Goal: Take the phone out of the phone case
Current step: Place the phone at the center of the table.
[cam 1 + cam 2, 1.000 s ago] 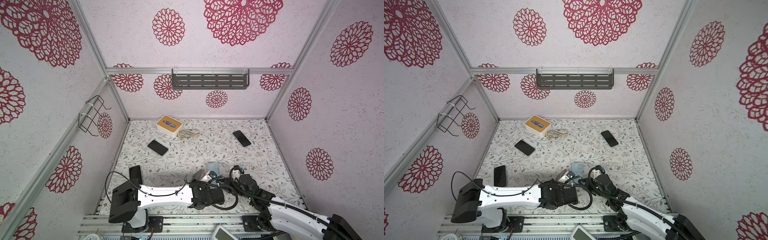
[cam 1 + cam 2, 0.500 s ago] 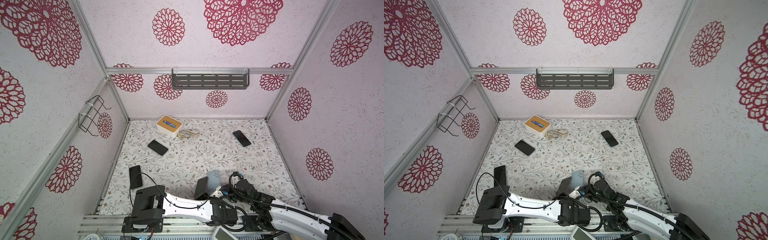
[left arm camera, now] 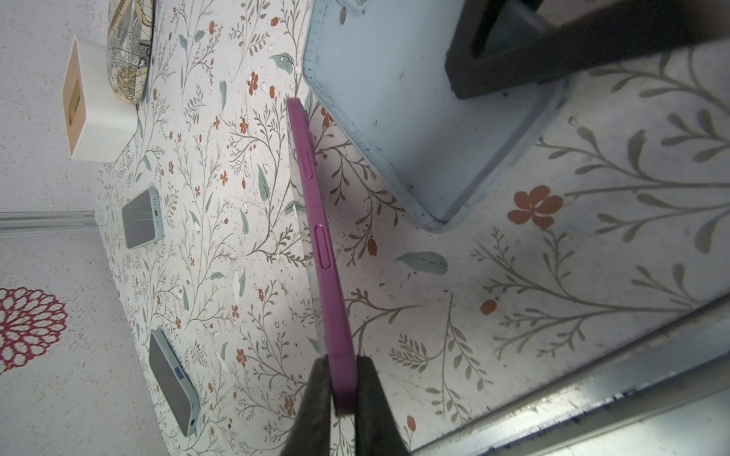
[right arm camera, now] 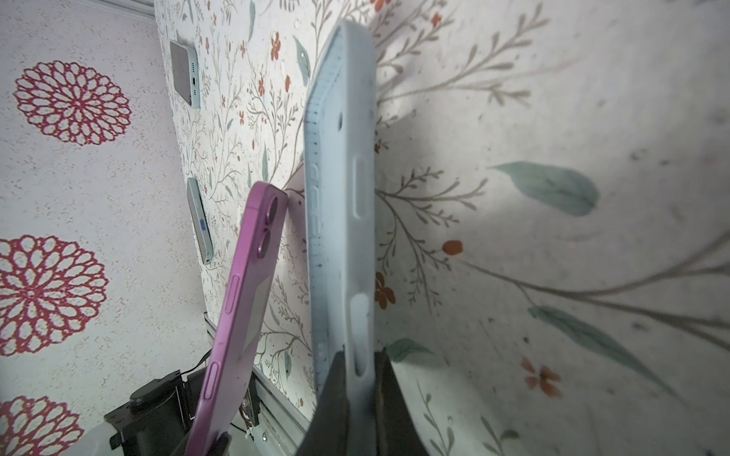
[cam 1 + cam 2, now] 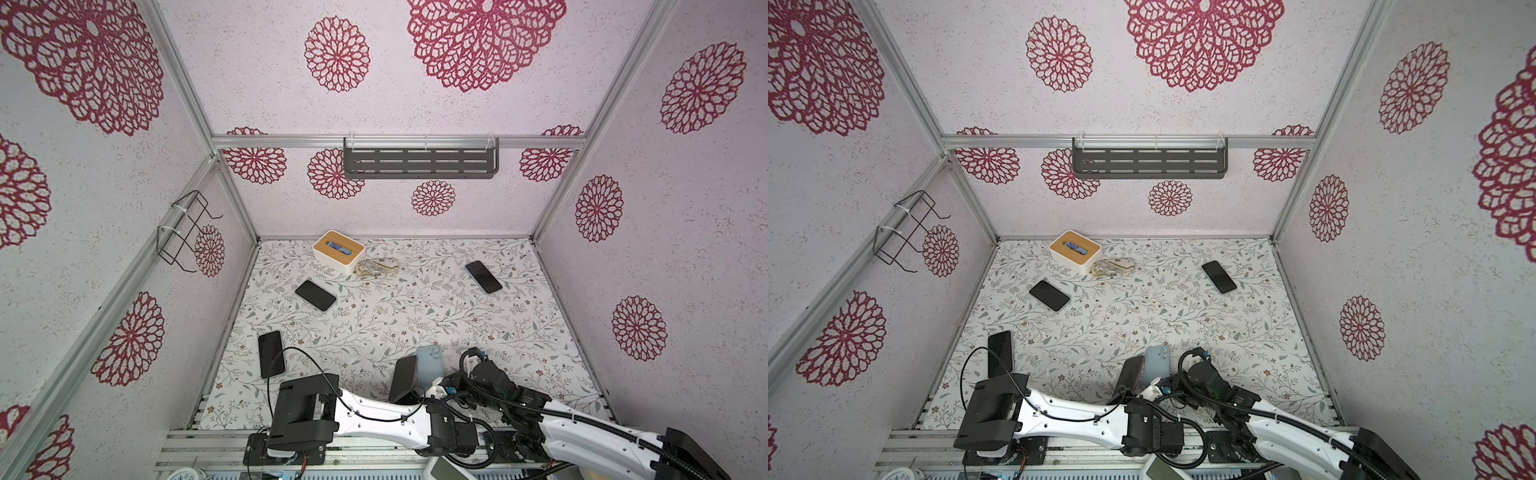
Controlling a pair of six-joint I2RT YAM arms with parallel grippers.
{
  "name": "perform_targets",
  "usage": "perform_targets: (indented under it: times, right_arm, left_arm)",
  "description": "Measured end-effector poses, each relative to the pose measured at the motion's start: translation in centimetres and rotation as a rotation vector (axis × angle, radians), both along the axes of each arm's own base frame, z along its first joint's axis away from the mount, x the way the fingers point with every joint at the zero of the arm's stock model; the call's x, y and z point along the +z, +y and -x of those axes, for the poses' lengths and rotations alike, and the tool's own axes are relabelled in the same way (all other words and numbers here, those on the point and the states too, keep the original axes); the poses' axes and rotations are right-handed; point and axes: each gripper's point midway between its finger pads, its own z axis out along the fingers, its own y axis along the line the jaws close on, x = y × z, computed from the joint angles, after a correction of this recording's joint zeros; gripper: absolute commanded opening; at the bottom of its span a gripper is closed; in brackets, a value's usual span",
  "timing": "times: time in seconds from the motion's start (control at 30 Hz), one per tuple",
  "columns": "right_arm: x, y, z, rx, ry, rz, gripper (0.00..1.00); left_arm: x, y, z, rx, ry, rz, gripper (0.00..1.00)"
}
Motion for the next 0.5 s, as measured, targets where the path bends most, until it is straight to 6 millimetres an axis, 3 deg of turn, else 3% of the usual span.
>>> perform_targets:
  times: [0.5]
  right_arm:
    - [-0.6,-0.3,0.1,-0.005,0.014,0.026,0.0]
  left_arm:
    - [-1.6,-1.4,0.8,0.021,0.061,0.06,0.11]
